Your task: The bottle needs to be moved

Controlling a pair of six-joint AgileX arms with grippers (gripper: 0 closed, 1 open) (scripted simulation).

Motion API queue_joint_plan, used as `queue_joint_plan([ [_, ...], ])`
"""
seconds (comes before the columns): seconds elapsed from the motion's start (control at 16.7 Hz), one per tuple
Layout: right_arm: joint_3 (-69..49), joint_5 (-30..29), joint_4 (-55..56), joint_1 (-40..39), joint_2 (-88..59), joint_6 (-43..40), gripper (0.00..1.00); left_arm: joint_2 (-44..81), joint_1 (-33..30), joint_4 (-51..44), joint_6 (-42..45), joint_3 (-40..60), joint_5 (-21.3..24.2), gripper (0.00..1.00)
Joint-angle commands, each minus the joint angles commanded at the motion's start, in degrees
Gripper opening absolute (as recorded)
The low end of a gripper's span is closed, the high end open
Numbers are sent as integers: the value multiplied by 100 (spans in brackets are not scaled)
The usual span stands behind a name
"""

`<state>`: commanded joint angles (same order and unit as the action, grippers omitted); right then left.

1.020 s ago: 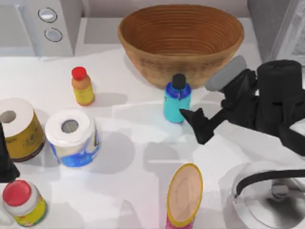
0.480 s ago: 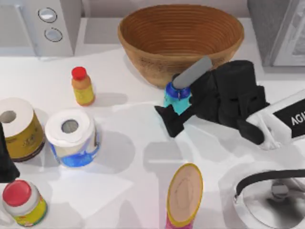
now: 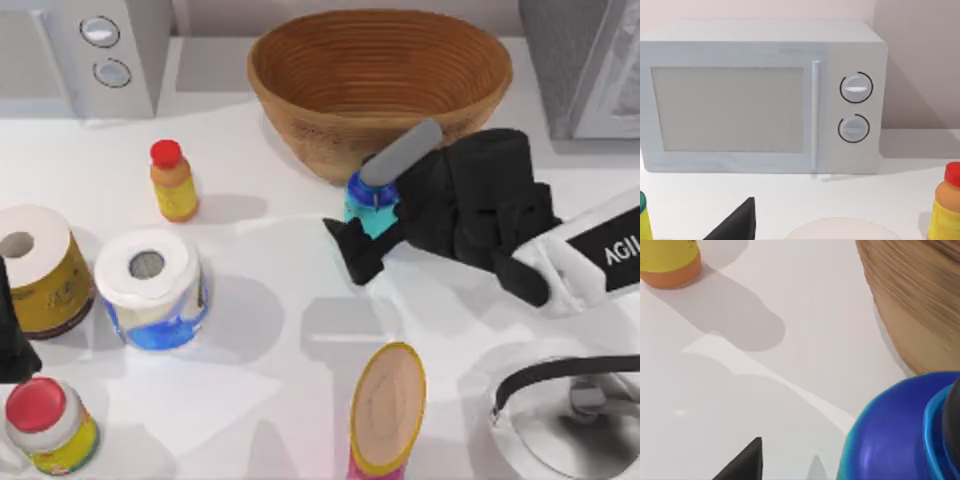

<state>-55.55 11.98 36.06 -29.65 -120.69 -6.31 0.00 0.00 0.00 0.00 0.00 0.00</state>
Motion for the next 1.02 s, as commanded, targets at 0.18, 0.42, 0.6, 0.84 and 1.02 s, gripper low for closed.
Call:
queue_joint_plan([
  [0.18,0,0,0,0,0,0,62,0,0,0,0,0,0,100],
  [0.42,0,0,0,0,0,0,32,0,0,0,0,0,0,100],
  [0.6,0,0,0,0,0,0,10,0,0,0,0,0,0,100],
  [0.84,0,0,0,0,0,0,0,0,0,0,0,0,0,100],
  [1.02,0,0,0,0,0,0,0,0,0,0,0,0,0,100],
])
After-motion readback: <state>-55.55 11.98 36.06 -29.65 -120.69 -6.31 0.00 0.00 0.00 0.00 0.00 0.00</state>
